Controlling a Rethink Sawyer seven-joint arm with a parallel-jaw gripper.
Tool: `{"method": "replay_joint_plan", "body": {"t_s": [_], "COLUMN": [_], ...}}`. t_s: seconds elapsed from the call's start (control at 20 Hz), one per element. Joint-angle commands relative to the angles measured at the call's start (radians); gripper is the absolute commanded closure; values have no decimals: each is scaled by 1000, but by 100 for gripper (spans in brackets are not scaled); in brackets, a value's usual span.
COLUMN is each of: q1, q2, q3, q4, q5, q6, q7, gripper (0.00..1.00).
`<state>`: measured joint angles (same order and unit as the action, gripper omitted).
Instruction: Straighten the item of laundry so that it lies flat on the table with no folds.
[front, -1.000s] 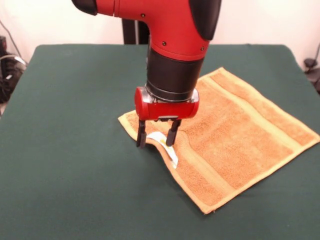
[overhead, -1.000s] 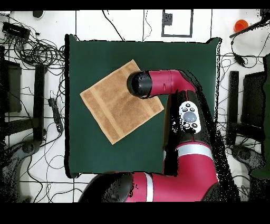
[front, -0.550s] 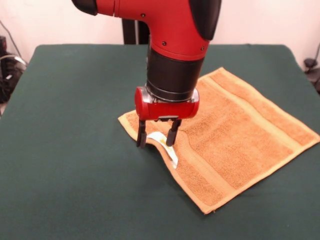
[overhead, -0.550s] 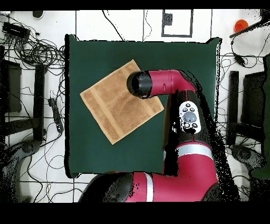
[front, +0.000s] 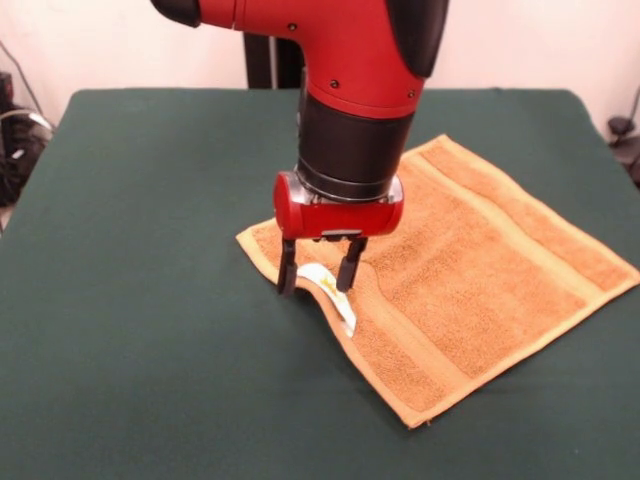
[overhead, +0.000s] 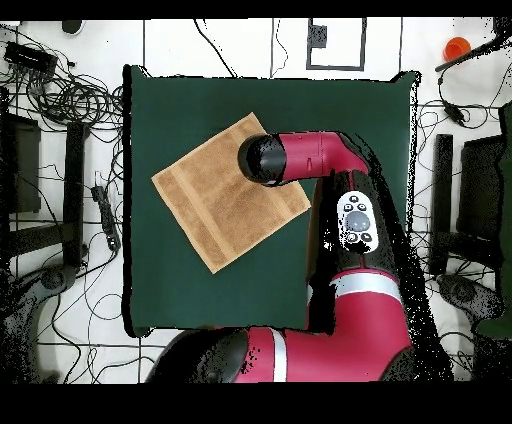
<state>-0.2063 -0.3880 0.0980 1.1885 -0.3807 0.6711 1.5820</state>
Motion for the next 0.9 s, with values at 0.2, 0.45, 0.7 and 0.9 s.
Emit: {"method": "replay_joint_plan", "body": {"t_s": [0.2, 0.45, 0.7, 0.9], "q1": [44, 51, 53, 55], "q2": [19, 32, 33, 32], "q3": [39, 34, 34, 32], "q4": [87, 57, 53, 47], "q5": [-41, -52, -53, -60], "q6": [20, 44, 56, 63], "q7": [7, -12, -19, -32], "gripper": [0, 0, 0, 0]}}
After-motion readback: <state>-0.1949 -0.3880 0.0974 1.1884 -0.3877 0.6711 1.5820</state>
